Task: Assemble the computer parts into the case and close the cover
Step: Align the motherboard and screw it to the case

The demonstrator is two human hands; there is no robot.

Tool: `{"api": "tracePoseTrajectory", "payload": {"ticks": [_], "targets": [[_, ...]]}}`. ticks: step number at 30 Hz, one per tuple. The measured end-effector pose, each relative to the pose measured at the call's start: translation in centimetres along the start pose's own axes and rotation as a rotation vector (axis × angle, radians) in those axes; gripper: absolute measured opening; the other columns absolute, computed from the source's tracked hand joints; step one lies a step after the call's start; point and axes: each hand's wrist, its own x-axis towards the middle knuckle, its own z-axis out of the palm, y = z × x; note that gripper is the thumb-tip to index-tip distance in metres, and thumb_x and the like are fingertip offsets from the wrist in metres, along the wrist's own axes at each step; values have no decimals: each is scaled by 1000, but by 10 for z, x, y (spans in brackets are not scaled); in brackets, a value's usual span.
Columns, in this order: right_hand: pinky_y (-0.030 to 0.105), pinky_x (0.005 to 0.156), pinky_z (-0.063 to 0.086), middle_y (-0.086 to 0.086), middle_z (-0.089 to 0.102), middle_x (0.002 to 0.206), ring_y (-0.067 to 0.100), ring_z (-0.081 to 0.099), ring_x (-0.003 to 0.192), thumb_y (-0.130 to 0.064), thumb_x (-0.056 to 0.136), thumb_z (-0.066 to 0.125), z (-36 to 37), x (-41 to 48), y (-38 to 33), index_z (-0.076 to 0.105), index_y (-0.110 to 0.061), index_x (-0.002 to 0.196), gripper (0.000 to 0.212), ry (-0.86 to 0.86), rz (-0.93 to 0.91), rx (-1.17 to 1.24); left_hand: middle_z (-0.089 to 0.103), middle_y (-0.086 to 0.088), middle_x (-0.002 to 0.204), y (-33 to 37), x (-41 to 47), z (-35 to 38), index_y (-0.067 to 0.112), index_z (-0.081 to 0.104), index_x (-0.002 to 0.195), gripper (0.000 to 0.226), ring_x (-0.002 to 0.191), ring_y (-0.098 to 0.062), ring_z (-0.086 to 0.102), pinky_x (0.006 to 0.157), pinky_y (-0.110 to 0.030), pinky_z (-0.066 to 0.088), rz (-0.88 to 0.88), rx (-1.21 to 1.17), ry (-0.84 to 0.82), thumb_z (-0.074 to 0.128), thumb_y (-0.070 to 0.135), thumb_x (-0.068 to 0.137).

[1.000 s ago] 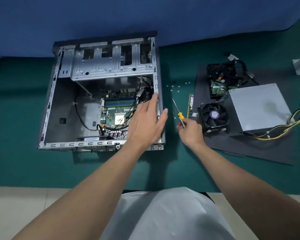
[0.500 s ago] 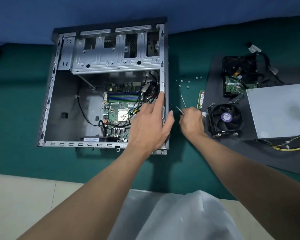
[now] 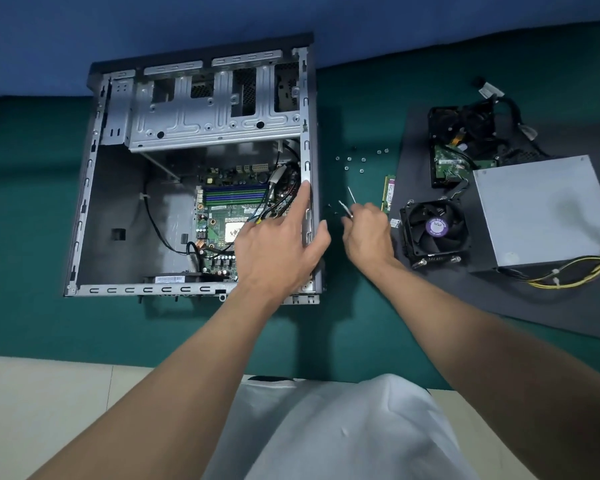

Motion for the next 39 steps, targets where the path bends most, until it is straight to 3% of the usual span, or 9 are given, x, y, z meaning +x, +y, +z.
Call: {"api": "tracePoseTrajectory", "payload": {"ticks": [5,7,9,12,18,26,35,37,39], "targets": [[32,69,40,5,58,72,25,51,73,-25,92,62,-20,-5,-15,63,-9,81,19,21,106,367,20,11,43,0,0,-1,36,42,143,66,41,-20,38,54,-27,34,-52,-27,-36,28,63,85],[31,62,41,-4,52,58,17,46,61,-29,88,67,-37,-8,-25,63,-16,75,19,3,230,611,40,8,53,2,-1,0,35,33,148,67,59,-23,55,70,-34,42,-28,-82,-109,25,62,86],[29,51,35,-7,46,52,12,38,49,-25,87,69,-57,-12,-37,62,-16,73,19,-35,336,939,65,-2,86,0,-2,0,33,30,149,64,92,-22,60,92,-41,40,-3,-196,-153,29,59,91],[21,37,24,-2,42,56,7,28,40,-12,91,65,-80,-19,-59,58,-7,78,15,-161,356,1334,62,0,124,-6,2,-10,24,49,141,49,114,-16,52,100,-37,39,-51,-452,-81,42,47,99],[16,34,22,0,48,60,5,30,42,-4,92,58,-82,-34,-108,59,-3,85,7,-417,379,1608,72,3,99,-21,18,-44,19,74,104,16,94,-9,67,87,-33,54,-277,-1174,113,65,17,92],[15,30,24,1,46,63,3,32,37,-11,79,64,-39,-38,-168,59,-4,88,12,-412,609,1836,74,8,89,-87,25,-43,25,77,92,18,87,-2,67,78,-16,50,-247,-1229,59,68,10,88],[18,31,22,3,50,59,7,33,38,-11,93,58,22,-31,-235,61,1,85,14,-305,727,1479,66,23,73,-189,33,-23,21,78,84,7,78,3,63,72,-8,43,-234,-980,69,72,17,85],[23,37,30,4,55,65,10,37,42,-21,95,57,33,-21,-240,64,1,87,24,-246,616,1170,65,26,73,-206,37,-19,19,78,87,5,78,6,62,74,-6,43,-290,-987,59,74,19,84],[28,52,41,2,62,72,14,51,54,-34,96,54,41,-5,-239,65,-7,84,31,-195,385,602,69,20,80,-221,40,-14,18,78,91,9,78,4,64,78,-15,47,-349,-987,9,75,23,84]]}}
